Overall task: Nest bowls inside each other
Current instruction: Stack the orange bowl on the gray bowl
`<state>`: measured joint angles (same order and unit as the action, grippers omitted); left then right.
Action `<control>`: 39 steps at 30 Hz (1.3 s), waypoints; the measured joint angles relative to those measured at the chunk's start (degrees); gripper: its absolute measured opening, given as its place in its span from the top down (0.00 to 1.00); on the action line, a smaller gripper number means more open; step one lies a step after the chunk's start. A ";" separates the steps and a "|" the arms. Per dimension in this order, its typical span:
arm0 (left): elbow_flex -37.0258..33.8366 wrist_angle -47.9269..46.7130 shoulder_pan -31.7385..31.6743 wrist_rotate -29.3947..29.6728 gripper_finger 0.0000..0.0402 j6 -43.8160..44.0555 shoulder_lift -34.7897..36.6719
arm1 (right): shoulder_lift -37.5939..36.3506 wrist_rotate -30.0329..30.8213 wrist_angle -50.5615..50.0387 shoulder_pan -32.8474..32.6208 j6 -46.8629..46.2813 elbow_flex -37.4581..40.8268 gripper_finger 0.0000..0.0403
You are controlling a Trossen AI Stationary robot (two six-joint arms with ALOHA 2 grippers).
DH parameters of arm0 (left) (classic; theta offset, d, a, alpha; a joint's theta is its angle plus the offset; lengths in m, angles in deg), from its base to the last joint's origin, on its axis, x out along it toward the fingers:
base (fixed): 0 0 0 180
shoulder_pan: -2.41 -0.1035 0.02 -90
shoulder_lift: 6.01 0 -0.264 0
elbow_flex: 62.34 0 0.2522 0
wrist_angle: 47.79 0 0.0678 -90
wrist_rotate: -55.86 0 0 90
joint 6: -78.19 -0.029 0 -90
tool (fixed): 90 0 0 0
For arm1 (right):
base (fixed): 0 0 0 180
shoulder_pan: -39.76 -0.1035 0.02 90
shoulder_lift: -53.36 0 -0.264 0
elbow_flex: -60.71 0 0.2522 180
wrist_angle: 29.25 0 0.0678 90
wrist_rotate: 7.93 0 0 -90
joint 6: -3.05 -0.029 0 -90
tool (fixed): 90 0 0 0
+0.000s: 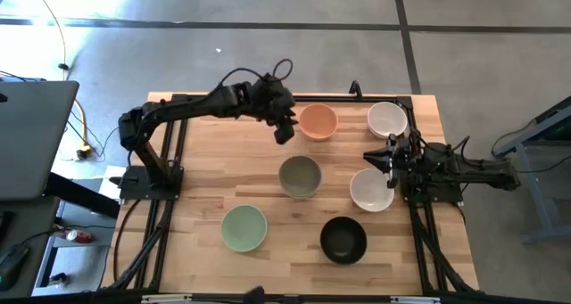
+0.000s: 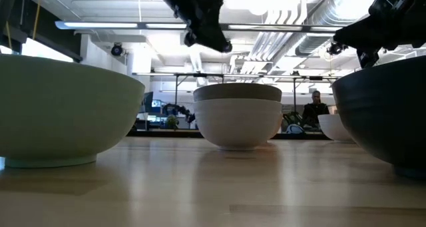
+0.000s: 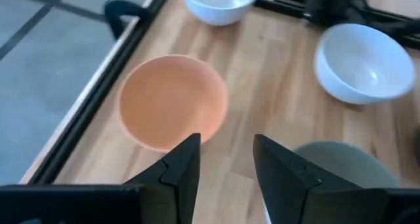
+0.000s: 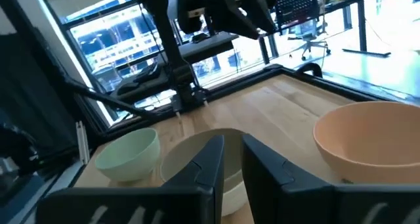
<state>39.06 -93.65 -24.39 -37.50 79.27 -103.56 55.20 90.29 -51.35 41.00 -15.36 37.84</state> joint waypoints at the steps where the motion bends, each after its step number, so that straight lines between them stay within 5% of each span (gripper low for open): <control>1: -0.20 0.93 -0.98 -0.19 0.67 0.71 -0.26 | 0.00 0.36 0.01 0.00 -1.14 0.00 0.89; 13: -0.73 4.55 -7.42 -7.97 0.67 10.73 -6.65 | 0.02 0.73 0.04 0.00 -3.87 0.00 0.89; 26: -0.42 9.91 -5.24 -8.25 0.67 20.80 -16.73 | 0.02 -1.38 1.17 0.00 -5.65 0.00 0.89; 39: 6.80 2.07 -9.55 -3.53 0.67 24.30 -18.08 | 0.02 -2.03 2.27 0.00 -5.58 0.00 0.89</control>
<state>45.86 -91.58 -33.94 -41.03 103.57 -121.64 55.22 88.27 -49.08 41.00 -20.94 37.84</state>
